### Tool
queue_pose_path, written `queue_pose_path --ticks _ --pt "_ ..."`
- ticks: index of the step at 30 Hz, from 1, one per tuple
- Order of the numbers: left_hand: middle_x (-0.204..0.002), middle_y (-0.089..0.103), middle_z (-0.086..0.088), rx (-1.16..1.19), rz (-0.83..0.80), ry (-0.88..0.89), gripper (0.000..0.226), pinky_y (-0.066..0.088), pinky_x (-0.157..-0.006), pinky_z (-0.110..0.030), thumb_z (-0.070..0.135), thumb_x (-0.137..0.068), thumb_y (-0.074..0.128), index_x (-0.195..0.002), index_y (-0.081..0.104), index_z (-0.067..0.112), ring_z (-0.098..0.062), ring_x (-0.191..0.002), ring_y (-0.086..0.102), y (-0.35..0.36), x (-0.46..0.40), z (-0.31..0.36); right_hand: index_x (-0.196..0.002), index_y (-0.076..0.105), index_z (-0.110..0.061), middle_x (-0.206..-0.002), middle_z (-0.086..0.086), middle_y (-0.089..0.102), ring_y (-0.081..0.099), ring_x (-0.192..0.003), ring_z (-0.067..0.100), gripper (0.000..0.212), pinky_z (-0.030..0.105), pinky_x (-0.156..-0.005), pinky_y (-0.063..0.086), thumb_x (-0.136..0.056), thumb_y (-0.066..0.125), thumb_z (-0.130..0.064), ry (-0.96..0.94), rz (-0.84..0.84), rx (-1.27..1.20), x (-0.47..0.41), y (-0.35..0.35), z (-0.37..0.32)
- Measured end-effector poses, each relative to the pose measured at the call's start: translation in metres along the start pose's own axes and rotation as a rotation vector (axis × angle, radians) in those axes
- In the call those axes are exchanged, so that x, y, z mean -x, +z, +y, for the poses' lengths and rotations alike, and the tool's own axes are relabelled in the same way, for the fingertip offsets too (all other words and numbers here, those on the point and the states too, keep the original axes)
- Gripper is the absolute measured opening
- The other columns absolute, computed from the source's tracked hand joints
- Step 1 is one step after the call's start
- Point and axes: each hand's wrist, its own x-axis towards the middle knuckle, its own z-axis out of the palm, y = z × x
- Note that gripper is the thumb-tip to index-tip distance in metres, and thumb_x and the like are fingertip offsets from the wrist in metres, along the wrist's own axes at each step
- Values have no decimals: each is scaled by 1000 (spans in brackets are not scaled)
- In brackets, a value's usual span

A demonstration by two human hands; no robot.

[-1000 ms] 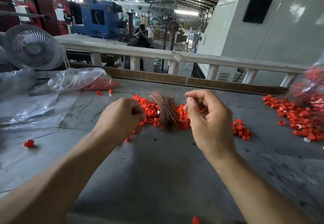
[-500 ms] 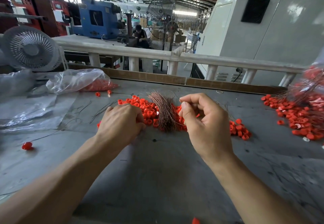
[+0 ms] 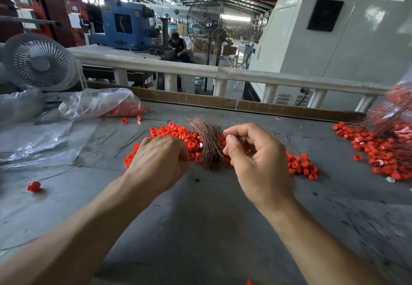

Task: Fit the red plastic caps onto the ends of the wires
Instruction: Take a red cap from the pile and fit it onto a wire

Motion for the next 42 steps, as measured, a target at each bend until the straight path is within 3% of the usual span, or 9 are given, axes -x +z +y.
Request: queue_pose_path --ticks 8,12,15,21,26,29,33,38,42 --pt "-73 61 18 106 6 -62 8 39 -75 -31 23 -90 69 -89 74 29 -9 -69 55 -6 -3 -4 -96 73 -15 -73 -6 70 69 -73 15 12 37 -67 58 -96 65 -5 27 -8 -7 1 -2 0" --pt "-79 69 17 91 35 -100 7 47 -72 -29 24 -89 72 -87 76 29 -11 -78 64 -16 -5 -10 -96 73 -16 -73 -6 70 69 -73 14 13 34 -67 57 -96 65 -6 32 -9 -10 0 -3 0" --pt "-72 70 17 53 -82 -97 2 40 -59 -18 34 -84 78 -83 76 34 4 -65 59 -17 -2 -10 -96 73 -16 -73 -5 70 68 -72 14 13 32 -66 57 -96 65 -5 22 -12 -1 0 -3 0" --pt "-73 67 17 -8 -133 -120 5 35 -75 -29 32 -81 81 -84 78 32 2 -74 55 -17 0 -5 -96 73 -16 -71 -7 69 68 -70 13 13 29 -62 56 -96 66 -5 10 -28 7 0 -2 1" --pt "-65 68 13 49 -99 -116 10 44 -59 -26 33 -86 78 -80 70 30 0 -63 60 -17 1 -4 -96 73 -17 -72 -9 69 69 -71 12 13 21 -62 53 -95 66 -7 -2 -39 10 1 -1 2" --pt "-61 69 9 273 -44 -114 12 46 -52 -24 30 -87 78 -78 70 30 -1 -48 60 -16 -1 1 -96 73 -18 -72 -10 69 69 -71 12 13 21 -62 54 -95 66 -7 4 -38 6 1 0 2" --pt "-75 73 -1 879 -51 -153 11 47 -50 -16 8 -86 78 -90 77 18 -6 -56 59 -19 0 15 -95 73 -18 -72 -8 69 67 -68 13 13 30 -60 55 -96 66 -7 20 -41 0 1 0 1" --pt "-95 66 -22 1443 -191 -256 26 60 -86 -39 9 -75 72 -100 75 6 -28 -86 63 -25 3 26 -94 73 -18 -72 -8 69 68 -67 11 13 29 -62 55 -96 66 -7 10 -40 10 1 0 -3" --pt "-91 70 -17 1634 -205 -318 34 61 -79 -30 2 -71 68 -104 71 -1 -22 -81 69 -27 4 30 -94 73 -18 -72 -9 69 68 -68 10 13 29 -63 55 -95 67 -7 9 -40 28 2 0 -3"
